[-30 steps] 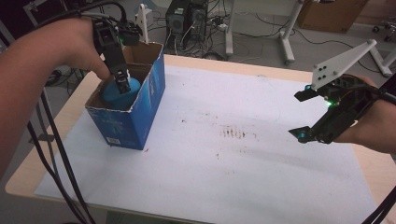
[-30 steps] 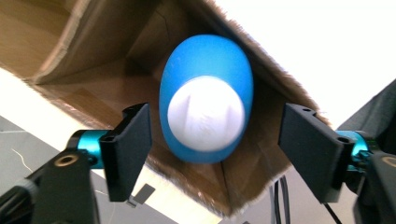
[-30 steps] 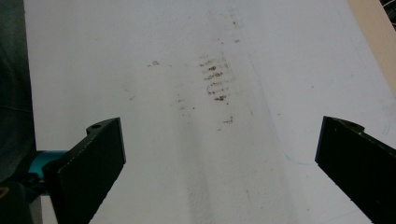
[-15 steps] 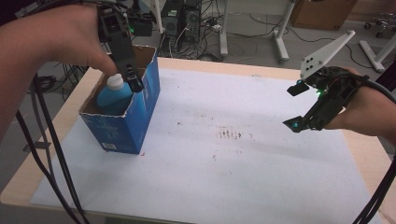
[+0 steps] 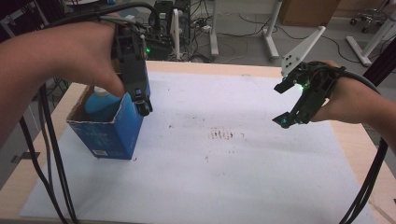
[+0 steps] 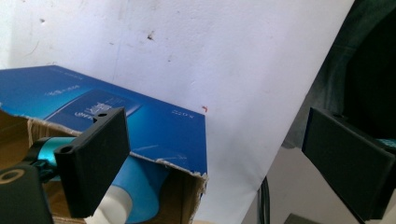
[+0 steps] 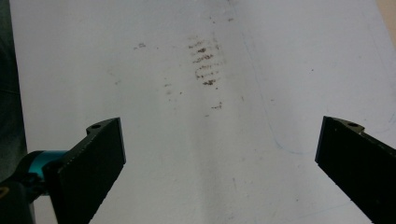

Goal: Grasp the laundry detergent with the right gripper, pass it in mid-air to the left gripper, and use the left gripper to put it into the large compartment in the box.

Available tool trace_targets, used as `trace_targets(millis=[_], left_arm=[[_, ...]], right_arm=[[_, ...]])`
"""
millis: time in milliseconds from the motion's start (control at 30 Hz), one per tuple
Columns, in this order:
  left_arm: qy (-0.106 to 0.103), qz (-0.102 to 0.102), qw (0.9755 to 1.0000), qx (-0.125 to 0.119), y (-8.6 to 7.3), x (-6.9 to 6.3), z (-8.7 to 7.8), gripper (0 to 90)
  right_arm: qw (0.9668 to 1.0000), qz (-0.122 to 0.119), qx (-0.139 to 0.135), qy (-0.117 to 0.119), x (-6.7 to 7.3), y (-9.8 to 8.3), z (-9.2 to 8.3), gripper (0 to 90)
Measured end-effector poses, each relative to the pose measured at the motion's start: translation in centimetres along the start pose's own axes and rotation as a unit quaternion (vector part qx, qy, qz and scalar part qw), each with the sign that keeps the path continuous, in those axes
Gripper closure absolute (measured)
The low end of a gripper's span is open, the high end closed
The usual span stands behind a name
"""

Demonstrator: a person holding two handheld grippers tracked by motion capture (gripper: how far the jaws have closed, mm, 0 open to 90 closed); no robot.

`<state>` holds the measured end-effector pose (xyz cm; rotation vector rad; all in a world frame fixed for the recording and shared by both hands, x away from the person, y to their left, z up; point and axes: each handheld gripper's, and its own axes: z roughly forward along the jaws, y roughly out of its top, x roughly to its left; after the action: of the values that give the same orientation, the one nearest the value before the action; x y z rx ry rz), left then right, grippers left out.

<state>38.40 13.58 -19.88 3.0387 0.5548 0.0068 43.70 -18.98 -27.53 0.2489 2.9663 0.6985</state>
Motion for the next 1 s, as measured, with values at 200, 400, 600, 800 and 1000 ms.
trace_targets(millis=[200, 400, 600, 800, 1000], left_arm=[[-0.003, 0.016, 0.9999, 0.002, 0.7, -0.4, 0.3, 7.5], [-0.010, 0.030, 0.9995, 0.008, 1.3, -0.6, 0.9, 6.4], [-0.016, 0.053, 0.9983, 0.017, 1.7, -0.7, 2.2, 1.7], [-0.023, 0.066, 0.9975, 0.011, 2.1, -0.6, 3.6, 1.7], [-0.022, 0.071, 0.9972, 0.011, 2.4, -0.4, 3.9, 1.7]], right_arm=[[0.9999, -0.006, 0.015, 0.003, -0.6, 0.4, 0.4, 0.7], [0.9994, -0.014, 0.031, 0.008, -1.2, 0.5, 1.0, 0.7], [0.9981, -0.014, 0.058, 0.014, -1.8, 0.4, 1.9, 0.7], [0.9963, -0.023, 0.080, 0.020, -1.9, 0.7, 3.0, 0.7], [0.9957, -0.027, 0.086, 0.022, -1.9, 0.9, 3.3, 0.7]])
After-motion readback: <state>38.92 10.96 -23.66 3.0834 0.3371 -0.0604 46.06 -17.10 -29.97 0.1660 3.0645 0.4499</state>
